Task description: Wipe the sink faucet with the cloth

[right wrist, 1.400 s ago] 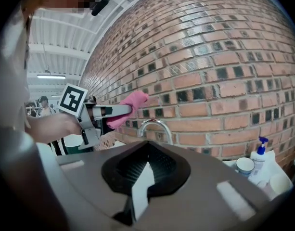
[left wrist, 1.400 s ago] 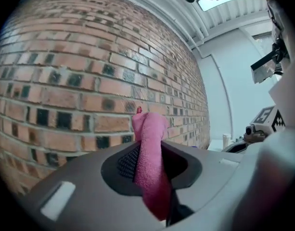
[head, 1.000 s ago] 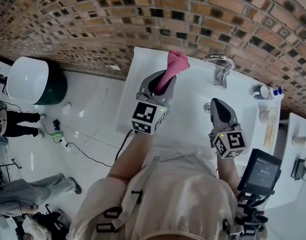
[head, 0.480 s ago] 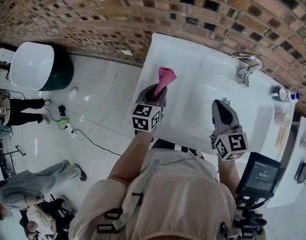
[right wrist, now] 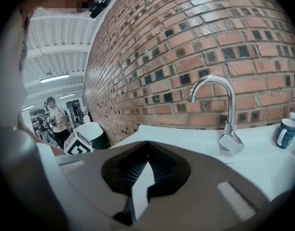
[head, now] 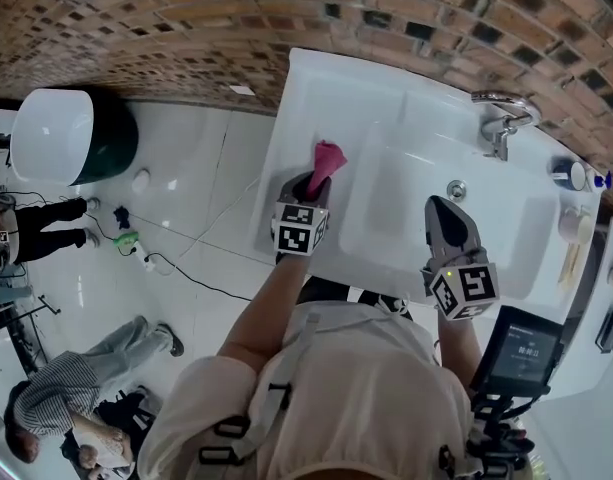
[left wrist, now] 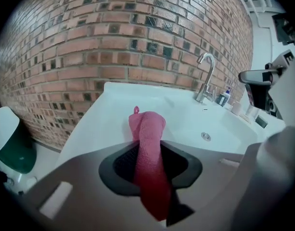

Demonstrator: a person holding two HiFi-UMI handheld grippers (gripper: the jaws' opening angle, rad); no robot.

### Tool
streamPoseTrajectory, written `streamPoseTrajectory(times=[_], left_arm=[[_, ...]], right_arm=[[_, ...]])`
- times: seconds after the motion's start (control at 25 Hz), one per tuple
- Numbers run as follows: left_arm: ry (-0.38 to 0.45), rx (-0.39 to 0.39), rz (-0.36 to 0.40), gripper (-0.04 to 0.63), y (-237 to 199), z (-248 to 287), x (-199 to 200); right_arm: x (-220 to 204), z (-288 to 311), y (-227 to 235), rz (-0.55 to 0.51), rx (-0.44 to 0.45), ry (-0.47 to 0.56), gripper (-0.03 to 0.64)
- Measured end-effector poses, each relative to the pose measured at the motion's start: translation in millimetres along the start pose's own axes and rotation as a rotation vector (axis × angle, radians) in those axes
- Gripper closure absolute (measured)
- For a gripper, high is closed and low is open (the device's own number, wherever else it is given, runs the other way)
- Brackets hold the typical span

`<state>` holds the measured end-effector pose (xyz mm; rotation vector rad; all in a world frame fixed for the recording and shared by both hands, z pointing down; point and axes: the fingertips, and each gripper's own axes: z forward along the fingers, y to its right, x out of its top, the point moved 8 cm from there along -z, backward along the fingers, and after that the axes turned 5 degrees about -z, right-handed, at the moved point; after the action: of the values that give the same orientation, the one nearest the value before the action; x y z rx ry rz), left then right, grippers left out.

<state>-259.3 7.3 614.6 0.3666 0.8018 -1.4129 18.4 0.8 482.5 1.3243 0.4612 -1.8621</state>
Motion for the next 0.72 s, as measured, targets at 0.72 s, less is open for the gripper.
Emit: streamPoseTrajectory(times=[0.72], left_arm=[[0.531,-0.186,0.192,0.497,66.2,-111.7,162.8]], right_arm=[[87.7,-19.7,-0.5,-0.127,-0.018,0.218,0.624]])
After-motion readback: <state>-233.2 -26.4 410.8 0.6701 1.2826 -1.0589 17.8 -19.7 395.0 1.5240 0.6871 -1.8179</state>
